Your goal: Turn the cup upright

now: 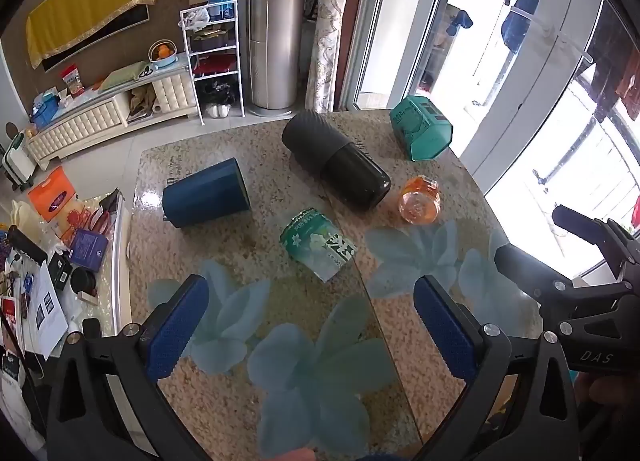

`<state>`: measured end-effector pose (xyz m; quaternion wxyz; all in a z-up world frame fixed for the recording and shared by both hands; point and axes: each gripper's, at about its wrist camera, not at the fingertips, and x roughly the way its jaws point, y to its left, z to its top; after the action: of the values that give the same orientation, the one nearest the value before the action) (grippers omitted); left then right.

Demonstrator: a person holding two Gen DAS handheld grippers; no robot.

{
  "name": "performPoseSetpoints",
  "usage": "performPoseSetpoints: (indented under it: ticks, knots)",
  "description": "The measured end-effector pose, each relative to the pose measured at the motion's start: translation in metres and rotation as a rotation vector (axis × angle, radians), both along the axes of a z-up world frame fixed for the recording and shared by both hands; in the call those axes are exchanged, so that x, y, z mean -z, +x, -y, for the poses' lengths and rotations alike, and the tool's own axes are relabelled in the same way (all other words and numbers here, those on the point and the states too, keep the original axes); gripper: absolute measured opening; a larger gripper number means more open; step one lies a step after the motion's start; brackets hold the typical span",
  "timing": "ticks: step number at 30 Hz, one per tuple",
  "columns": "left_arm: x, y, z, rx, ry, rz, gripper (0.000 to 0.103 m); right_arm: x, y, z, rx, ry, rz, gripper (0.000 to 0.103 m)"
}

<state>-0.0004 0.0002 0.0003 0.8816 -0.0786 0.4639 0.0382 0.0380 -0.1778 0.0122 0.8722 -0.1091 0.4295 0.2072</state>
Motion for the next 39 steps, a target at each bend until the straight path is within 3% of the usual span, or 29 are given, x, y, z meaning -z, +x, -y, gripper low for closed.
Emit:
performPoseSetpoints:
  ticks: [39]
  knots:
    - [0.0027, 0.0022, -0.0037, -0.006, -0.006, -0.022, 0.103, 0.0057, 0.0001, -0.0046, 0.0, 0.001, -0.013, 0.103]
